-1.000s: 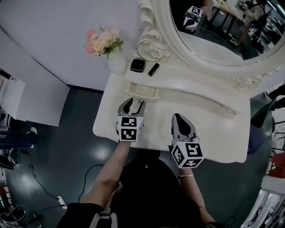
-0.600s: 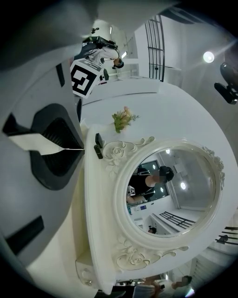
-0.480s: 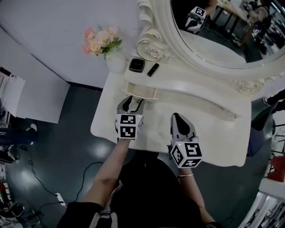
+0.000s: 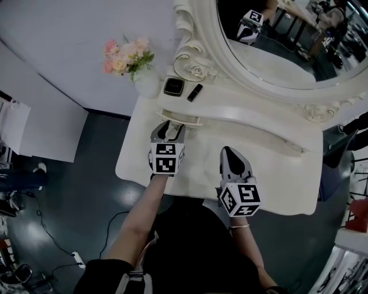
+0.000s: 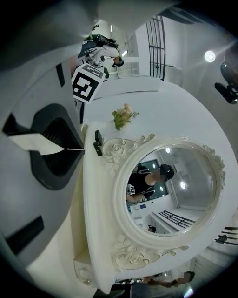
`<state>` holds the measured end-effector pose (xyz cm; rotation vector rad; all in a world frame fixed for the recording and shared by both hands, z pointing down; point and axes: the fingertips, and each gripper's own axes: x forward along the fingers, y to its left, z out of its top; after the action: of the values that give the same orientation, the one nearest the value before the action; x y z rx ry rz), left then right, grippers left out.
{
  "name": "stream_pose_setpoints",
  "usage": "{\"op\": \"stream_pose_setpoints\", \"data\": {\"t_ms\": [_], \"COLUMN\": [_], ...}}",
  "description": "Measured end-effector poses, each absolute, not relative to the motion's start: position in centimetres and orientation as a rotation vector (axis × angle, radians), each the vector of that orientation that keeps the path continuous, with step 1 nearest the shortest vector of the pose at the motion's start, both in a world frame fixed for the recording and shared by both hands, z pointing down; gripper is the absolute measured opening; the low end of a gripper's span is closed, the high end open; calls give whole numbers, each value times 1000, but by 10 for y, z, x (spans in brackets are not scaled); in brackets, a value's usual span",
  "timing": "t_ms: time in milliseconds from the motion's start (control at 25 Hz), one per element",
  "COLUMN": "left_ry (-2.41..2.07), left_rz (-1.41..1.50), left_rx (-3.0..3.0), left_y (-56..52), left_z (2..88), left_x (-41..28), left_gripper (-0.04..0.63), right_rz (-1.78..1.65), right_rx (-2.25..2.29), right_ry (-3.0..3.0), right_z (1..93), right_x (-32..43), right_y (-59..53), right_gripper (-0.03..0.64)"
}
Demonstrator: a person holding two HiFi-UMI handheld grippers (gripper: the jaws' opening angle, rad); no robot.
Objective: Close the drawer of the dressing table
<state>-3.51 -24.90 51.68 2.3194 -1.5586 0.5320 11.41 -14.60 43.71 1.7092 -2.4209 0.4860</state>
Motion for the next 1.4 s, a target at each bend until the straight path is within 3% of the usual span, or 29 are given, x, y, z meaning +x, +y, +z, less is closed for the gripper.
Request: {"op": "stream_pose_setpoints", "data": {"t_ms": [1400], "left_ry": [-1511], "left_rz": [554], "left_rx": [2350], "left_y": [-276], "left_z": [516], "left_x": [-24], "left_gripper": [209], "right_rz": [484], "right_rx": [1771], "right_ry": [-2390], "right_z": [432], "right_x": [115], "right_y": [-138], "right_gripper": [6]}}
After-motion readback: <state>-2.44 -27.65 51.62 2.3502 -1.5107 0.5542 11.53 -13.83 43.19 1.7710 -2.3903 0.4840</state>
